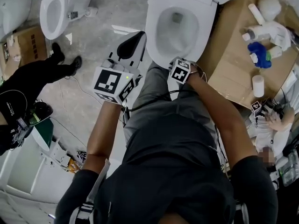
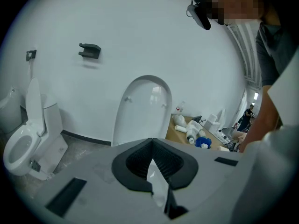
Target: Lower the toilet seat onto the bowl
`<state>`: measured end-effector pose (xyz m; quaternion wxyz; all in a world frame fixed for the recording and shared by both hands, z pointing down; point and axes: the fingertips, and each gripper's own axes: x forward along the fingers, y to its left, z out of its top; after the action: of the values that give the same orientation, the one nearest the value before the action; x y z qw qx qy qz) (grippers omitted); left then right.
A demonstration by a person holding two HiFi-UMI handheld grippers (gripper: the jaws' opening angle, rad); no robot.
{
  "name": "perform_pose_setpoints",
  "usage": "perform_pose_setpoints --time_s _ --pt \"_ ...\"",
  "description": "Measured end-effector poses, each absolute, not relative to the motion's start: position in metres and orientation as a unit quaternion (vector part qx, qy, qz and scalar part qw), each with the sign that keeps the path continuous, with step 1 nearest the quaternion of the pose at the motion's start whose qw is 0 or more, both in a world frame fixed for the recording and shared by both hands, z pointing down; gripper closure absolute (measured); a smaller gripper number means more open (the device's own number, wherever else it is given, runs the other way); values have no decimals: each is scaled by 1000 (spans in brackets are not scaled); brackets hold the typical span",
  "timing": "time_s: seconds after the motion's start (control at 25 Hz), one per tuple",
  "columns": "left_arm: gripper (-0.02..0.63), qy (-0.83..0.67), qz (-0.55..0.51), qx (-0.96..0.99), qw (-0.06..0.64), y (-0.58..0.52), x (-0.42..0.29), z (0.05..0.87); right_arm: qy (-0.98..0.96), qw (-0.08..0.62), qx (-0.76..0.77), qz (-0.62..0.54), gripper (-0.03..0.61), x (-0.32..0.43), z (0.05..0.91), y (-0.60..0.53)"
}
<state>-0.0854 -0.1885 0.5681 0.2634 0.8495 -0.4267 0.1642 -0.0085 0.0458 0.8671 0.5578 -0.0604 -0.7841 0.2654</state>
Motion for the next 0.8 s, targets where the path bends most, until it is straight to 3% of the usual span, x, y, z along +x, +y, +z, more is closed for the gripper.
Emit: perform_pose_setpoints --time_s 0.8 --pt "611 -418 185 834 308 -155 -118 639 -751 606 -45 257 517 -11 960 62"
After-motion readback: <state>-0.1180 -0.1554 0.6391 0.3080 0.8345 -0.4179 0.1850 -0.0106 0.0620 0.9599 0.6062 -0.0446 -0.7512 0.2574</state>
